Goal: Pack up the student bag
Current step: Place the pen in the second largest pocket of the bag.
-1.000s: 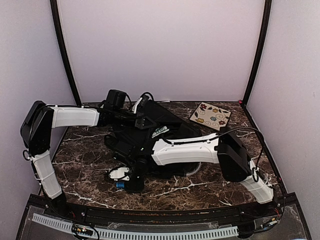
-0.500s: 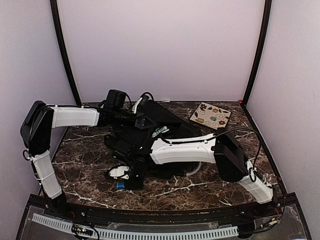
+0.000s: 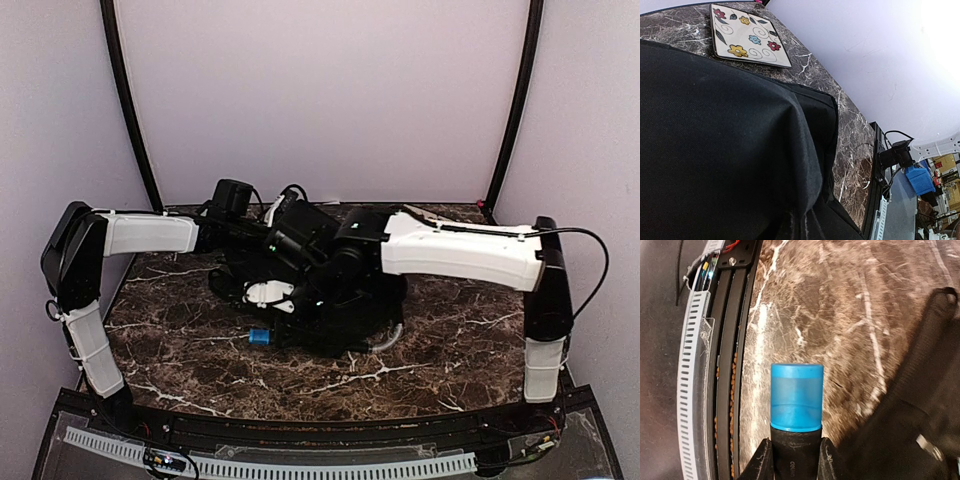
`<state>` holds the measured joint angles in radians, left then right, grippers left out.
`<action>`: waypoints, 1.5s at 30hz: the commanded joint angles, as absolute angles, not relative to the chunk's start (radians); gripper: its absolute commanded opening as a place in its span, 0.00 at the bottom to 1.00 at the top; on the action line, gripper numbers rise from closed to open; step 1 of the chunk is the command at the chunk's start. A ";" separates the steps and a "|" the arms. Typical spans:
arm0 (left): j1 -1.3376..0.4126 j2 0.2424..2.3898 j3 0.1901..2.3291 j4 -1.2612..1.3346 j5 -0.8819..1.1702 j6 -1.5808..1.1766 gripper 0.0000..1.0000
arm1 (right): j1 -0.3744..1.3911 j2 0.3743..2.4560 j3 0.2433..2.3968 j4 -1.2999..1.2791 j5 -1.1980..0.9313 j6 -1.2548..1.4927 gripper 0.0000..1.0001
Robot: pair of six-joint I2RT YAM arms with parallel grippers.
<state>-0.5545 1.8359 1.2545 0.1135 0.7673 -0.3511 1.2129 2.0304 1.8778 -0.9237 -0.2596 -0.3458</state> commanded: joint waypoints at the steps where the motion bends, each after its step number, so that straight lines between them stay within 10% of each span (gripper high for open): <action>1: -0.563 1.788 1.284 0.136 0.827 -0.338 0.00 | 1.133 1.887 1.744 -0.926 -0.270 -0.383 0.23; 19: -0.563 1.802 1.287 0.139 0.839 -0.350 0.00 | 0.972 1.693 1.412 -0.612 0.297 -0.886 0.23; 45: -0.583 1.793 1.290 0.133 0.836 -0.345 0.00 | 0.916 1.985 1.298 0.151 0.373 -1.352 0.29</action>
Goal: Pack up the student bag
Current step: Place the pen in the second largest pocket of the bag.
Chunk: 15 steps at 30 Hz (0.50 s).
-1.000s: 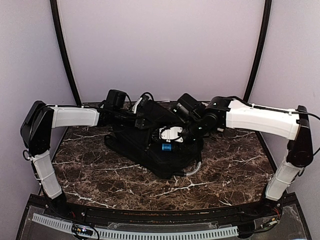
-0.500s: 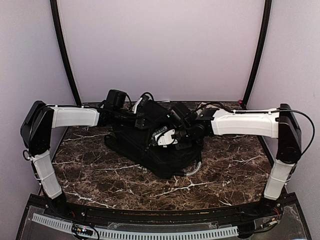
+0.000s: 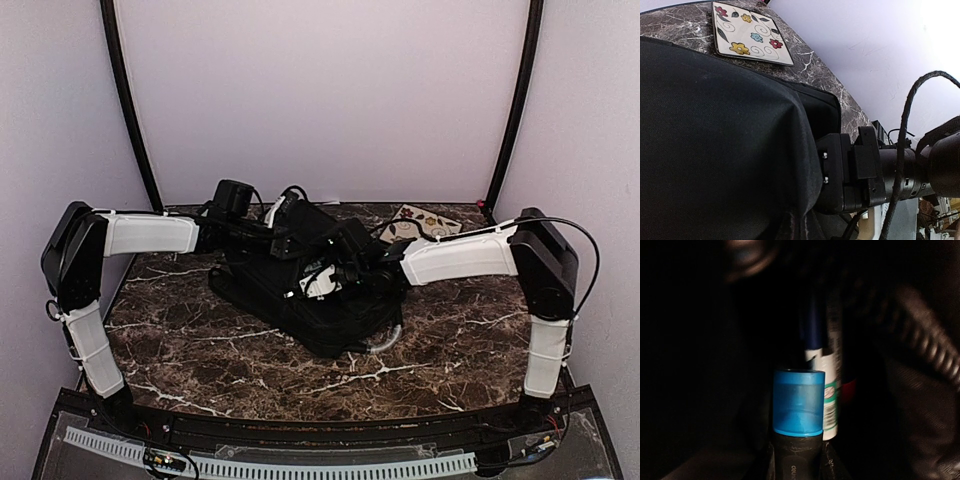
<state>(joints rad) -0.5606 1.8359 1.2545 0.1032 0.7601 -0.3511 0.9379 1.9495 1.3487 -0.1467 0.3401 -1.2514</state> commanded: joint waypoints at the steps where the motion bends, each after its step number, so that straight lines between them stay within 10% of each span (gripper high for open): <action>1: -0.583 1.793 1.290 0.133 0.836 -0.346 0.00 | 0.912 1.986 1.266 0.229 0.373 -1.369 0.32; 15: -0.583 1.792 1.293 0.124 0.830 -0.333 0.00 | 0.904 1.894 1.250 0.094 0.362 -1.239 0.44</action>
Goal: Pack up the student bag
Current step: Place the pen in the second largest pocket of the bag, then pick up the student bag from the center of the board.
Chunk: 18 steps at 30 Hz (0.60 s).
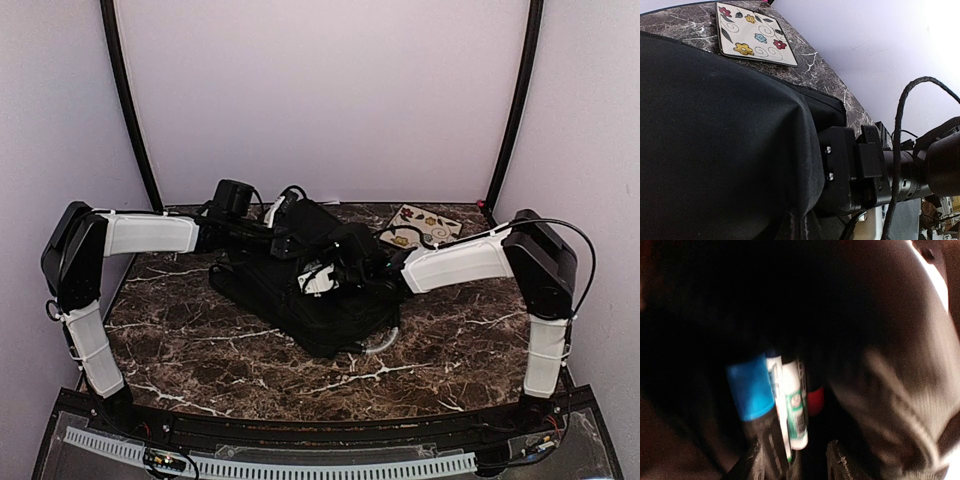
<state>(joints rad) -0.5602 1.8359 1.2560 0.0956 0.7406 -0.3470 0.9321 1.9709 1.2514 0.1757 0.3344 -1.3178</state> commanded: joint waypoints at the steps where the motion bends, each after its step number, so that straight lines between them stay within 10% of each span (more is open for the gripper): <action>1: -0.583 1.792 1.293 0.123 0.830 -0.332 0.00 | 0.904 1.874 1.256 0.042 0.353 -1.212 0.44; 18: -0.583 1.808 1.301 0.098 0.818 -0.312 0.00 | 0.687 1.601 1.234 -0.432 0.022 -0.720 0.49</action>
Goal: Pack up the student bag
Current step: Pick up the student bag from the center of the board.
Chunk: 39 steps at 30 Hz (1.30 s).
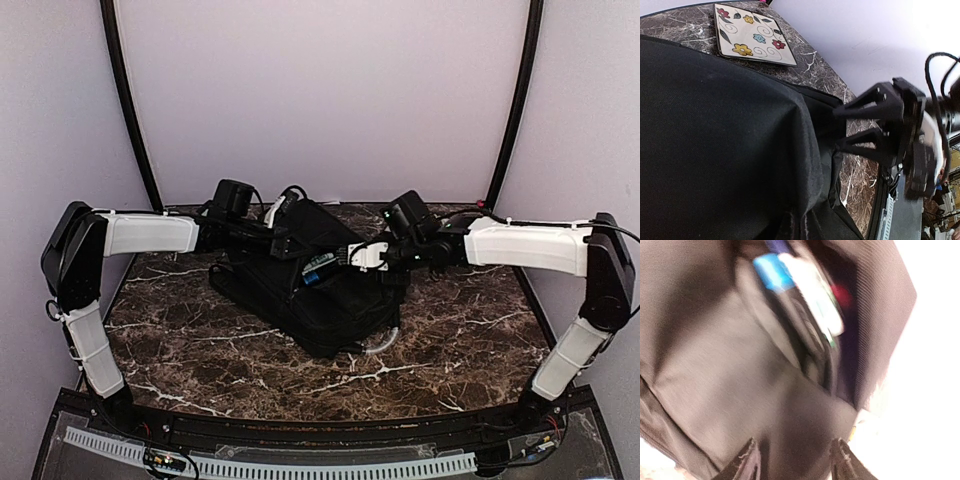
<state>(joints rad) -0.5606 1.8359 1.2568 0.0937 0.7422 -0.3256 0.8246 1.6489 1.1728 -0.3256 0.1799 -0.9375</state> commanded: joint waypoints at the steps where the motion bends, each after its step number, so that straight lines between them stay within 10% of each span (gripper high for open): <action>1: -0.582 1.809 1.303 0.095 0.818 -0.309 0.00 | 0.649 1.601 1.260 -0.462 -0.013 -0.675 0.51; 16: -0.600 1.829 1.319 0.047 0.777 -0.262 0.00 | 0.278 1.982 1.566 -0.895 -0.743 -0.263 0.50; 30: -0.670 1.883 1.371 -0.071 0.682 -0.154 0.00 | 0.302 1.941 1.493 -0.873 -0.841 -0.223 0.47; 39: -0.721 1.937 1.398 -0.140 0.638 -0.089 0.00 | 0.345 1.898 1.421 -0.864 -0.744 -0.231 0.18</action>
